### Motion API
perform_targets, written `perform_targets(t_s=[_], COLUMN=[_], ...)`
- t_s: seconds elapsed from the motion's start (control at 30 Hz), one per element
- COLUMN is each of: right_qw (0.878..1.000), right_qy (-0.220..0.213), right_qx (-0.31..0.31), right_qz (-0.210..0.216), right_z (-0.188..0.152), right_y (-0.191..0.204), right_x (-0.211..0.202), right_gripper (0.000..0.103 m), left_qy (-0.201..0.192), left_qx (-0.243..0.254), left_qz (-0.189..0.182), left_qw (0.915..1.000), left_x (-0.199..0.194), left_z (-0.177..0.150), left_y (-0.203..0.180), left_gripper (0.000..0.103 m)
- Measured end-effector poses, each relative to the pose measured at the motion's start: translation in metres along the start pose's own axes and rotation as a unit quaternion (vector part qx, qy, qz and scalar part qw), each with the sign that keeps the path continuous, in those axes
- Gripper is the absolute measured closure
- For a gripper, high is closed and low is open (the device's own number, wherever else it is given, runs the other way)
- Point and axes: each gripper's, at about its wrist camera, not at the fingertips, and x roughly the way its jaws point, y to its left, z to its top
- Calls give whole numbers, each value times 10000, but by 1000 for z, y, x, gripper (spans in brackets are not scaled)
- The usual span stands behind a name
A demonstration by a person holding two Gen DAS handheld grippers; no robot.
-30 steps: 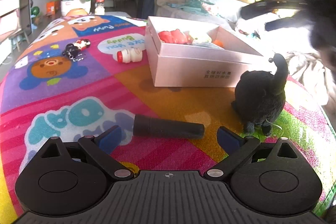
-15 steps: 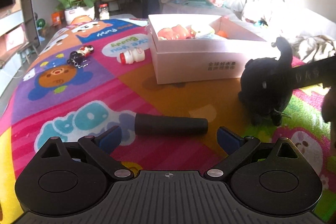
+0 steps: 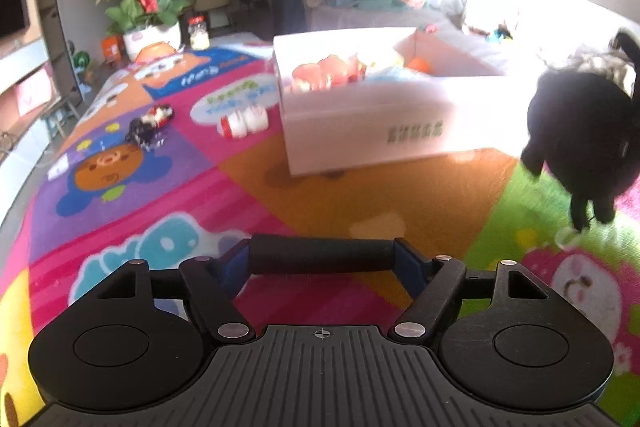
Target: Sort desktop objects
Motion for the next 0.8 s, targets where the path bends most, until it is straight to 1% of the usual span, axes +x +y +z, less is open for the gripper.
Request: perform_targets(t_s=[0.03,0.1,0.2,0.27,0.3,0.33,0.37,0.43,0.5,0.6,0.7,0.8], right_qw=[9998,9981,9934,9914,9912,9914,9919,9927,9926,9930,9937,9926], right_qy=[-183,-607,-1136,-1303,-1316,-1299,-1261,-1196,-1199,-1141,-1092,-1208], right_qx=[19,94,131,127,130,143,163,179,187,212,155,133], right_qz=[19,46,6,-39,-24,0,18,-9,-97,-198,-197,5], right_z=[4,14,27,31,33,33,33,33,33,39,57,88], right_y=[-3,-10,-16,-16,-16,-16,-17,-19,-22,-30,-30,-24], right_x=[-10,-32,-53,-56,-56,-54,-51,-47,-45,-37,-20,-1], right_gripper=[28,28,28,28,28,28,28,28,28,28,28,28], left_qy=[-164,-684,-1372,-1703,-1816,-1810,-1755,-1615,-1511,-1165,-824,-684], left_qx=[-47,-7,232,315,386,507,579,536,377,64,-283,-533], left_qz=[-17,73,202,199,155,61,4,13,-16,33,102,28], left_qw=[9999,9976,9901,9847,9825,9822,9828,9854,9878,9932,9961,9962], left_x=[-6,-20,-28,-24,-20,-13,-6,0,0,4,9,8], left_z=[7,29,67,88,97,104,108,105,89,58,34,18], left_y=[1,1,-5,-10,-14,-17,-19,-17,-10,8,26,39], left_gripper=[24,24,23,23,17,4,4,4,4,3,3,3])
